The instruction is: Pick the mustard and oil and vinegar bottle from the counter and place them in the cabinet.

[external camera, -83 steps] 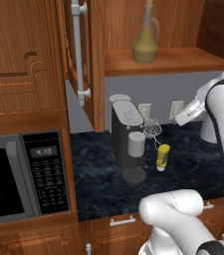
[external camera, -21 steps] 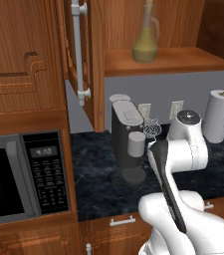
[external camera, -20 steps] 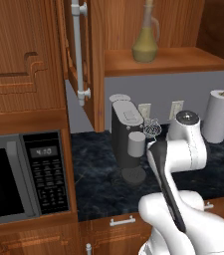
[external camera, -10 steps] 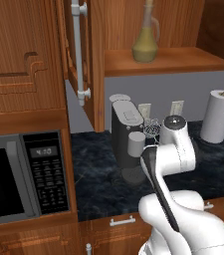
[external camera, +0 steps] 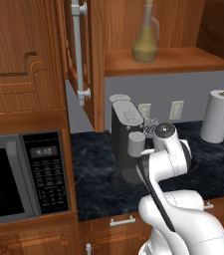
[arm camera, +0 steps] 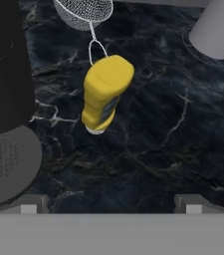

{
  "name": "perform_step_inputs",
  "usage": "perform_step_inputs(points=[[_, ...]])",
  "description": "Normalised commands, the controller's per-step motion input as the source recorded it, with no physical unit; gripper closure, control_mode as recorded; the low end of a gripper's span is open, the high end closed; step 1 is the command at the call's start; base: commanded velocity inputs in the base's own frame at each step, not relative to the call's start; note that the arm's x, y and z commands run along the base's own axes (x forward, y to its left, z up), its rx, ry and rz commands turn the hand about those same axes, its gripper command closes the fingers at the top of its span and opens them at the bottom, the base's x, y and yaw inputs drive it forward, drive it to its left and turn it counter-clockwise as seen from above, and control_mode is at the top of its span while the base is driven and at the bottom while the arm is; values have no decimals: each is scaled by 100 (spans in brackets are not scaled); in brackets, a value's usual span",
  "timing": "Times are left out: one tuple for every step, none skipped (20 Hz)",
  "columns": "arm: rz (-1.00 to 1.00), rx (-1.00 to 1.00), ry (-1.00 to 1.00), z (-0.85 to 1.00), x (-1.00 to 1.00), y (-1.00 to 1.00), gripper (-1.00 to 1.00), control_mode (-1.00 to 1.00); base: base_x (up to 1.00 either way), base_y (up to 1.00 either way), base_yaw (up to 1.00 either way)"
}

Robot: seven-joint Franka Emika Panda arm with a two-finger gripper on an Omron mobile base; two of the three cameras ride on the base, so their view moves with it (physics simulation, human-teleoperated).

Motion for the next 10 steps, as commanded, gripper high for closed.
perform_step_inputs(points=[[0, -3, 0, -18, 44, -12, -100, -100, 0, 0, 0], [0, -2, 0, -16, 41, -12, -100, -100, 0, 0, 0], [0, -1, 0, -16, 41, -11, -100, -100, 0, 0, 0], [0, 0, 0, -14, 45, -10, -100, -100, 0, 0, 0], [0, 0, 0, -16, 45, -9, -100, -100, 0, 0, 0], [0, 0, 0, -16, 46, -7, -100, -100, 0, 0, 0], [0, 0, 0, -16, 44, -5, -100, -100, 0, 0, 0], [0, 0, 0, -17, 42, -4, -100, -100, 0, 0, 0], [0, 0, 1, -18, 49, -4, -100, -100, 0, 0, 0], [0, 0, 1, -18, 49, -2, -100, -100, 0, 0, 0]])
